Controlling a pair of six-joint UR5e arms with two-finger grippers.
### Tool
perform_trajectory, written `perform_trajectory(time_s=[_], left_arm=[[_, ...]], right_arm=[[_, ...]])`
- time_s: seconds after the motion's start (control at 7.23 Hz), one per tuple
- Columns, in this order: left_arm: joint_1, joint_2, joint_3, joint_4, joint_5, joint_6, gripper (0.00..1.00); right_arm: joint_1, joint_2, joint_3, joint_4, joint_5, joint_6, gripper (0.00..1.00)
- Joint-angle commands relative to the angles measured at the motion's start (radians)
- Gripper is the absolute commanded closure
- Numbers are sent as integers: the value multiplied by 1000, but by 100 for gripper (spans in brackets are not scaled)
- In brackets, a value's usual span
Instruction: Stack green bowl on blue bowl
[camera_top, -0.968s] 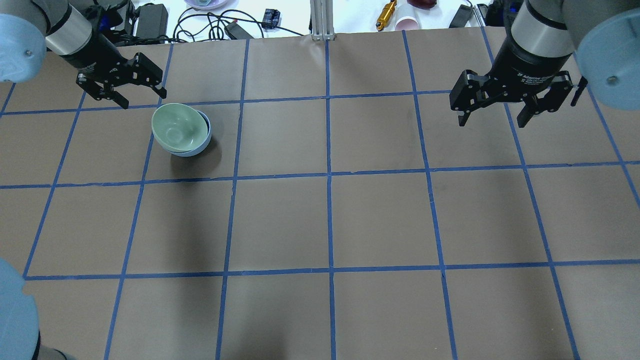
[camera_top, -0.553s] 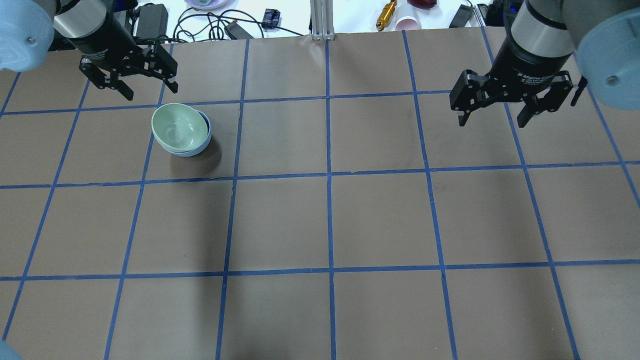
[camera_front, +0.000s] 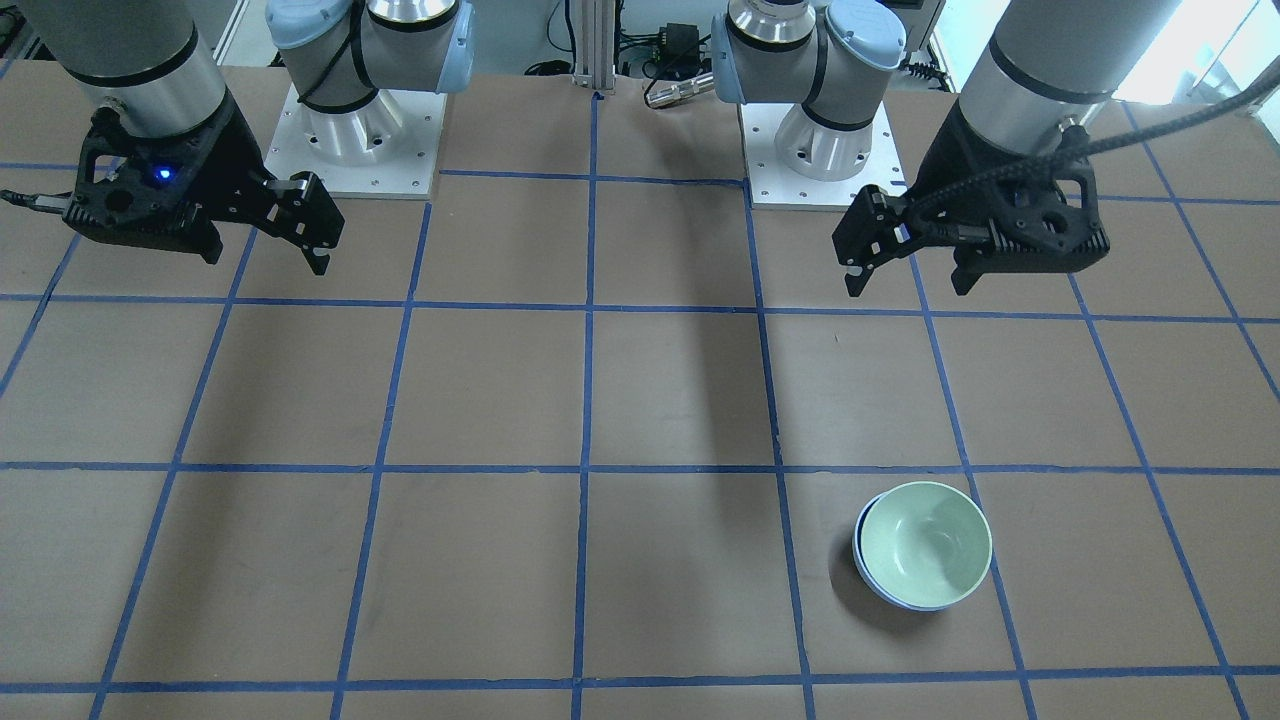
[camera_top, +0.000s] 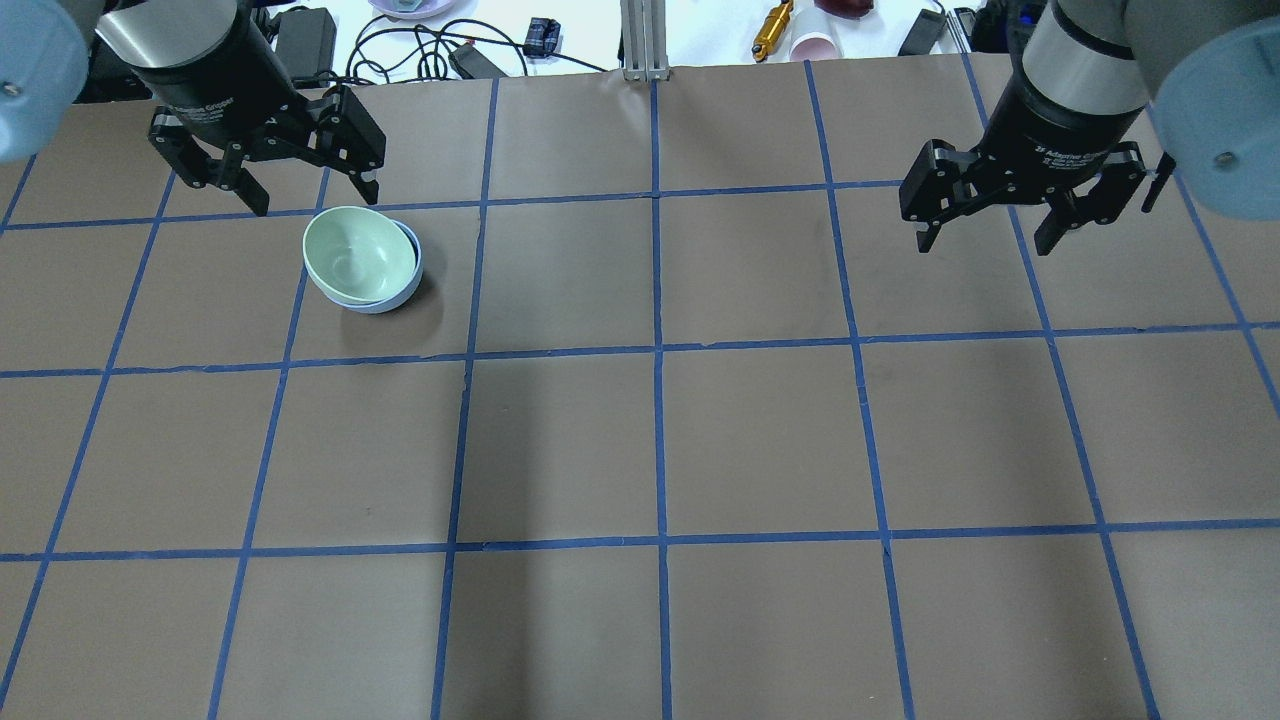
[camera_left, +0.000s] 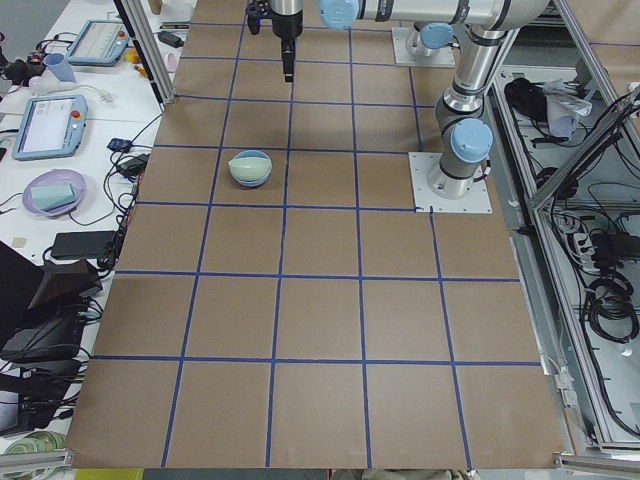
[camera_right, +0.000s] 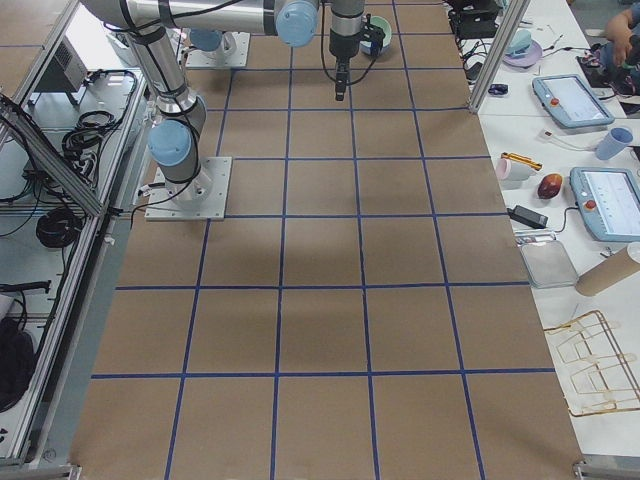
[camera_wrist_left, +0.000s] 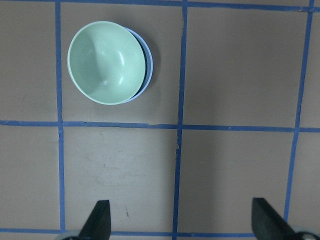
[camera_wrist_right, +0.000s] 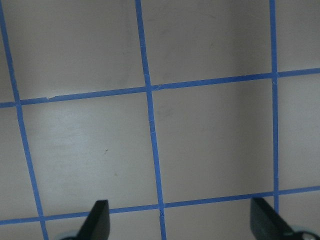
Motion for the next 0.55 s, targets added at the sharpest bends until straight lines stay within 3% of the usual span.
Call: perform_trajectory(time_s=[0.0,0.41], left_arm=[[-41,55,-34,-5,6,-3,0],[-41,77,-49,1,14,12,0]], right_arm=[[0,0,0,0,0,0,0],[0,0,0,0,0,0,0]])
